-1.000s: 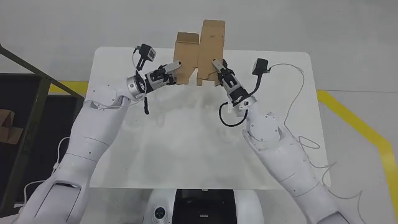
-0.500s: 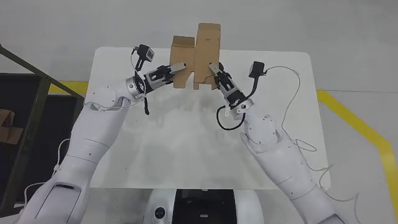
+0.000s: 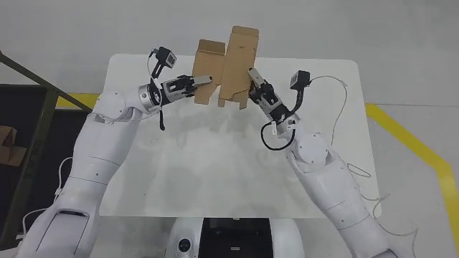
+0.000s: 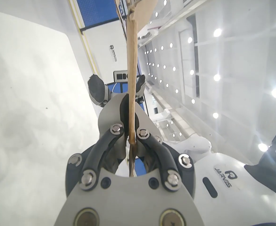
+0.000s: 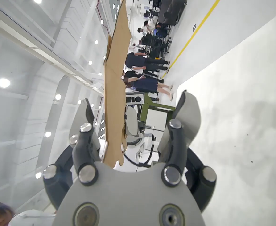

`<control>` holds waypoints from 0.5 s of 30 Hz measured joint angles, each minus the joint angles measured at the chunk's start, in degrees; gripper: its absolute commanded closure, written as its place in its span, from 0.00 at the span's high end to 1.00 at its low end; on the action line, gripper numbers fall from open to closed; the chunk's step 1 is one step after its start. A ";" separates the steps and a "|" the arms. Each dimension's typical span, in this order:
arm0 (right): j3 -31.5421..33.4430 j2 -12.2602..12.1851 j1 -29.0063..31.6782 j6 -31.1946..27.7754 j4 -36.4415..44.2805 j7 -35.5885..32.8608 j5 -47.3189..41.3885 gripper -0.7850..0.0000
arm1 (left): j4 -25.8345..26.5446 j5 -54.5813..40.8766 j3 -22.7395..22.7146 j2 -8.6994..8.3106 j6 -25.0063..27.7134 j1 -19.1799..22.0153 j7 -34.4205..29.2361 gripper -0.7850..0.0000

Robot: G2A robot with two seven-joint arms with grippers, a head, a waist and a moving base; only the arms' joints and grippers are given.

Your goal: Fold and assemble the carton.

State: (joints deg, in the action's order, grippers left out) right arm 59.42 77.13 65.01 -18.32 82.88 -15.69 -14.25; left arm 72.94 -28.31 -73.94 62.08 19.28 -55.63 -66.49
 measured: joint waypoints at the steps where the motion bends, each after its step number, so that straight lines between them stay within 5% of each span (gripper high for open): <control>1: 0.62 -0.18 -0.23 -0.07 -0.54 -2.32 -0.56 1.00 | -0.30 0.93 -0.67 -0.32 -0.20 0.50 -2.08 0.00; 9: 4.78 -1.64 -2.03 -1.76 -3.56 -21.14 -4.24 1.00 | -1.61 5.01 -3.60 -2.59 -1.99 2.60 -20.37 0.00; 15: 5.31 -2.06 -3.66 -1.64 -5.75 -31.19 -6.71 1.00 | 1.43 2.71 -2.12 -4.24 -3.01 1.31 -21.51 0.00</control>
State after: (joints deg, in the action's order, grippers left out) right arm 64.73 75.06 61.35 -19.96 77.13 -46.88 -20.96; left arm 74.37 -25.60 -76.06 57.83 16.27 -54.32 -88.00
